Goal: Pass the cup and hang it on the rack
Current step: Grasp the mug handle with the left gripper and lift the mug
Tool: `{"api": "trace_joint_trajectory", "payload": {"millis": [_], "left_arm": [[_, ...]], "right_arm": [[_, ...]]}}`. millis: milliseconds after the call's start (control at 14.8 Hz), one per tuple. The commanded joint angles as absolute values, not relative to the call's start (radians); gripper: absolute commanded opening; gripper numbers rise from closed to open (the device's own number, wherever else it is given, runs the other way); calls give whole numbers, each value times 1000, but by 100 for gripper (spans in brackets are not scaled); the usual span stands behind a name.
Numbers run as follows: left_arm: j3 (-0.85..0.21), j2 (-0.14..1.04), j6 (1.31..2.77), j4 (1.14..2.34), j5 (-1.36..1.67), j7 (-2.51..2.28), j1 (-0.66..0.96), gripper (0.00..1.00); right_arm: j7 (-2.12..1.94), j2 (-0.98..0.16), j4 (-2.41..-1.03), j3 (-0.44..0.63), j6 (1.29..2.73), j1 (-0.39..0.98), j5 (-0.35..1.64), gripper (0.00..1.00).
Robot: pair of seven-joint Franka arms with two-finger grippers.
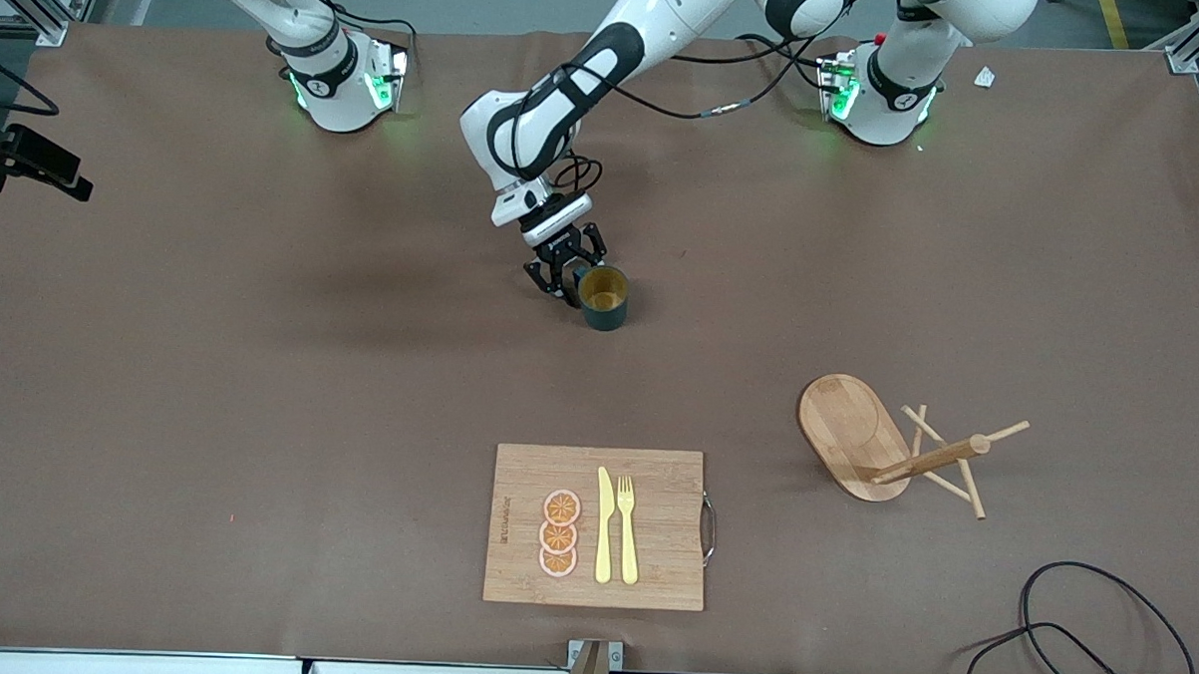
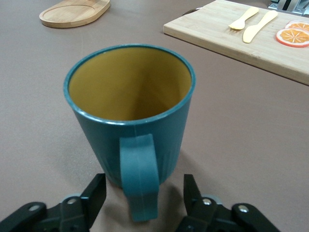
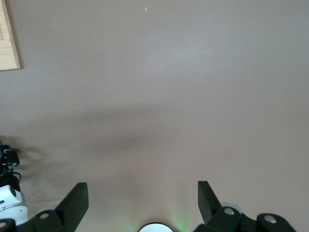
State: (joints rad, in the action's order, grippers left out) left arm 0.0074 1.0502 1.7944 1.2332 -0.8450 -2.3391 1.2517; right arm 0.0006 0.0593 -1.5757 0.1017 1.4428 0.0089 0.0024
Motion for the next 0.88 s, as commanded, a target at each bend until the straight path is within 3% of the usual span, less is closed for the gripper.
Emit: {"api": "trace_joint_trajectory", "payload": {"millis": [0, 203, 338, 812], "left_arm": [[17, 1062, 1802, 1213, -862, -2338, 1262, 36], [15, 1058, 1821, 1213, -862, -2344, 1262, 12], [15, 1051, 1821, 1215, -858, -2349, 1261, 4], [5, 930, 1865, 1213, -692, -2226, 1163, 1]], "right_arm": [[-2, 91, -1609, 92, 1454, -3, 9, 100], [-8, 98, -1606, 95, 1453, -6, 0, 100], [-9, 98, -1606, 98, 1454, -8, -2, 100], [-12, 97, -1577, 92, 1430, -5, 0, 100]]}}
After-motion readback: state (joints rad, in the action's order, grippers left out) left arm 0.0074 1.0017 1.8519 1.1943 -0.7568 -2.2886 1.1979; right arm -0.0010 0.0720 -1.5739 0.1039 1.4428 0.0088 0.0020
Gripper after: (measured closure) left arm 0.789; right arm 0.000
